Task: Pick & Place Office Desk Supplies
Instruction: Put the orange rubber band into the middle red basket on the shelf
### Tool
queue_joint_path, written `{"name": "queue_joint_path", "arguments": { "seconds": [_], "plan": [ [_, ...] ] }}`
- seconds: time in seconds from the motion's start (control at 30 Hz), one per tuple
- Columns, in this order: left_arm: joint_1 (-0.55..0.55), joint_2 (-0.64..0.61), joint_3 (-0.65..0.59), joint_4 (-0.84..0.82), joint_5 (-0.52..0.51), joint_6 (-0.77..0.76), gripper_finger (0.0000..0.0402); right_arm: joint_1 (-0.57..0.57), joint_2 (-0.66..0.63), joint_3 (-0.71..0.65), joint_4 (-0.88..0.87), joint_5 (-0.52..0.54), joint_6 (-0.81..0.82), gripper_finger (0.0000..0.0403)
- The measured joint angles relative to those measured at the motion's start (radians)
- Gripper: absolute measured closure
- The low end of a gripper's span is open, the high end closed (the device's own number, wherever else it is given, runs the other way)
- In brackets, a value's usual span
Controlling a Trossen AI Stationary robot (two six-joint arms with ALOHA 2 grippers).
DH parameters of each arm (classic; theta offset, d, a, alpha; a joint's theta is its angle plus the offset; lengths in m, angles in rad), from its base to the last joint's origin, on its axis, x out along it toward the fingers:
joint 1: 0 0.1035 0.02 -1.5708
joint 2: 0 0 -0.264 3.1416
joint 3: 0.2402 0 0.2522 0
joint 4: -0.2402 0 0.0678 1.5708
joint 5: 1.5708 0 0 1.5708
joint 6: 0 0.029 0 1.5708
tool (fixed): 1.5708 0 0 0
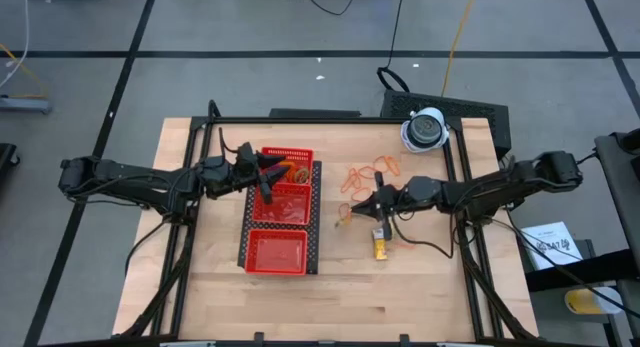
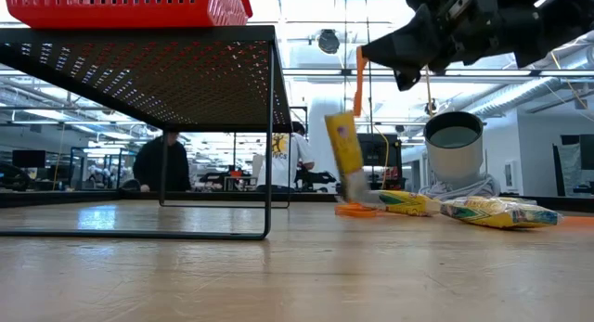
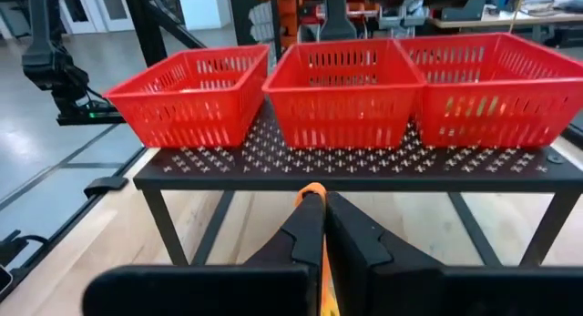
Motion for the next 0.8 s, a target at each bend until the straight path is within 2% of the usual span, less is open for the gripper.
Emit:
{"name": "queue_joint_path", "arguments": {
  "seconds": [0.4, 0.63, 0.8],
  "plan": [
    [0.000, 0.000, 0.000, -0.002, 0.000, -0.002, 0.0224, 0.000, -0.058, 0.000, -0.076, 0.009, -0.024, 0.0402],
    [0.000, 0.000, 0.000, -0.003, 0.000, -0.002, 0.0224, 0.000, -0.119, 0.000, -0.287, 0.113, -0.013, 0.0402],
    [0.000, 0.000, 0.000, -0.004, 0.000, 0.004, 0.0224, 0.000, -0.142, 0.000, -0.510, 0.287, 0.052, 0.0402]
  ]
}}
